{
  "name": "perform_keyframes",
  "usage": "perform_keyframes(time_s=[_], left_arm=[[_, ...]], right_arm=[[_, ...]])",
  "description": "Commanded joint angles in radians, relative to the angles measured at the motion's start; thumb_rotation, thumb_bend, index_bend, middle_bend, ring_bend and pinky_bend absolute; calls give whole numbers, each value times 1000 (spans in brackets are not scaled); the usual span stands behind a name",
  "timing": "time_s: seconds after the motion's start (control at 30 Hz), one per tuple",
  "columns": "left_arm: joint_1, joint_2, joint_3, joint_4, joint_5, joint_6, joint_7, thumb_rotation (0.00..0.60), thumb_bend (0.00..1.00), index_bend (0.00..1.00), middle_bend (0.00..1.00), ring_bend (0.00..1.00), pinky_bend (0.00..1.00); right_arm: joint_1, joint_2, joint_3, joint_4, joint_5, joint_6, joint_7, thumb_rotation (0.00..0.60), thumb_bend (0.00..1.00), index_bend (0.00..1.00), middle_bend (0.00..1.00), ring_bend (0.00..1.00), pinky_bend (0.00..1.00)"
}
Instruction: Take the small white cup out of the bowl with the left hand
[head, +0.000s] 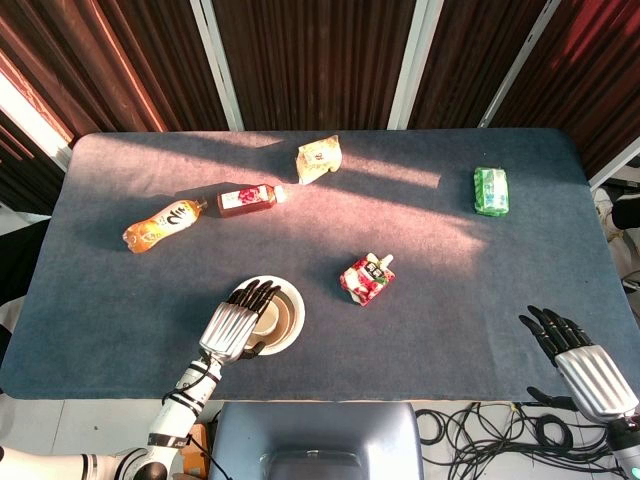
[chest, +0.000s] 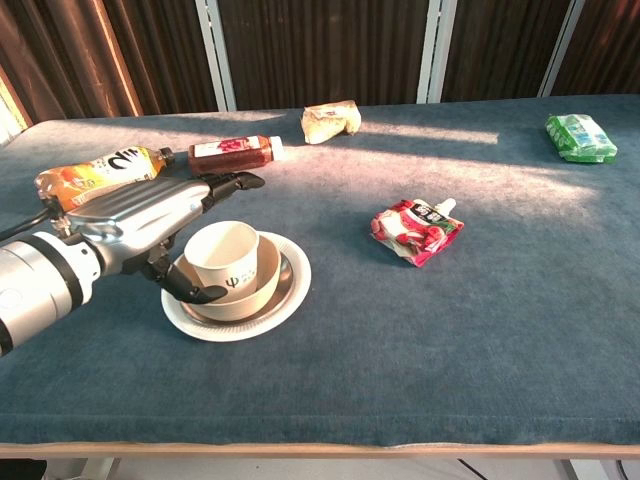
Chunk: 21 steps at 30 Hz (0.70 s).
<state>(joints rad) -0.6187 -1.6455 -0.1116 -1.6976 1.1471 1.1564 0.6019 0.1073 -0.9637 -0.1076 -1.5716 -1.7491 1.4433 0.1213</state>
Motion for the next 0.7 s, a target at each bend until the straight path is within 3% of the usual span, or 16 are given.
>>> perform_keyframes(time_s=[0.03, 0.33, 0.7], left_arm=[[0, -2, -2, 1, -4, 1, 0, 600, 234, 0, 70, 60, 210], [-2, -3, -3, 3, -6, 5, 3, 600, 235, 0, 117, 85, 212], [-3, -16, 2, 40, -1, 14, 19, 600, 235, 40, 246, 187, 273]], right_arm=[[0, 0, 0, 0, 0, -1, 0, 600, 0, 0, 0, 0, 139], [3, 0, 0, 1, -1, -4, 1, 600, 0, 0, 0, 0, 139], [5, 0, -3, 4, -9, -4, 7, 600, 0, 0, 0, 0, 139]])
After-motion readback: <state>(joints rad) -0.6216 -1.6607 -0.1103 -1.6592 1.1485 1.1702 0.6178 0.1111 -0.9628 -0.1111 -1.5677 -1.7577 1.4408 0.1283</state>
